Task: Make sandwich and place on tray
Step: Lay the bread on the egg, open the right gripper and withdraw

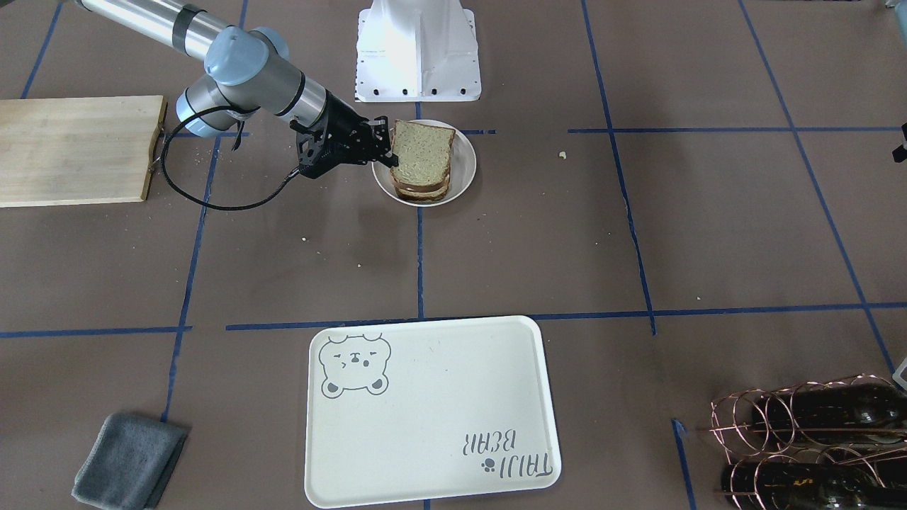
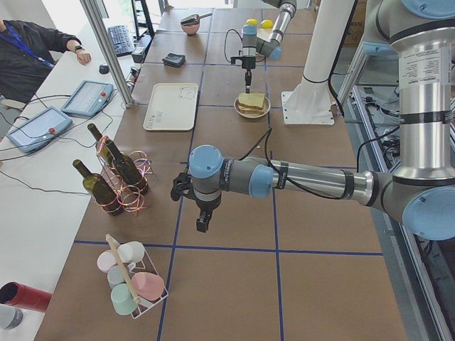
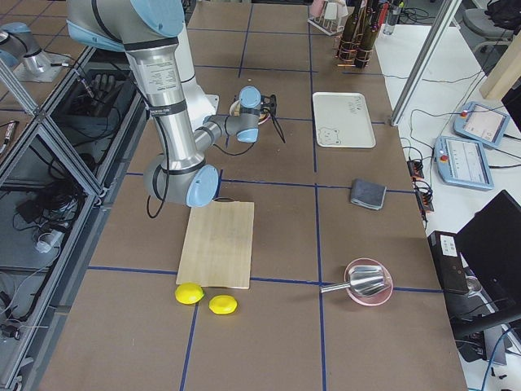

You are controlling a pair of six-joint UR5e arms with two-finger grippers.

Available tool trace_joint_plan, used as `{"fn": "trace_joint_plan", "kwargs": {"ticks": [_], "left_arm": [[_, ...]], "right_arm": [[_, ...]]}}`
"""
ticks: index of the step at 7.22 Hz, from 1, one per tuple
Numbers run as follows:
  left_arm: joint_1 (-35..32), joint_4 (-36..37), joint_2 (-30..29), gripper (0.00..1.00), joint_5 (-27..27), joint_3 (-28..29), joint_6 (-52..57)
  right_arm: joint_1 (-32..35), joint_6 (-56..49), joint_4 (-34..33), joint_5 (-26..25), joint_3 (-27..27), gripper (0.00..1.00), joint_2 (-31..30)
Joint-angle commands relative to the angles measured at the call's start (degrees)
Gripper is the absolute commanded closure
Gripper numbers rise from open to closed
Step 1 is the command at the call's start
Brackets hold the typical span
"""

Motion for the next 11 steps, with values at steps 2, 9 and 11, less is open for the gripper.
{"fn": "trace_joint_plan", "kwargs": {"ticks": [2,9,11], "left_arm": [[0.0,0.0,0.0,0.0,0.0,-0.1,0.0],[0.3,-7.2,-9.6,0.0,-2.8,1.4,-0.7],[4.4,-10.1,-10.5,0.0,-10.3,1.0,-5.8]], "right_arm": [[4.2,-0.2,-4.1,3.1,0.7,0.0,-0.4],[35.5,-50.0,-44.5,18.2,1.6,0.0,-4.7],[46.3,-78.3,-54.6,18.6,1.2,0.0,-10.4]]}}
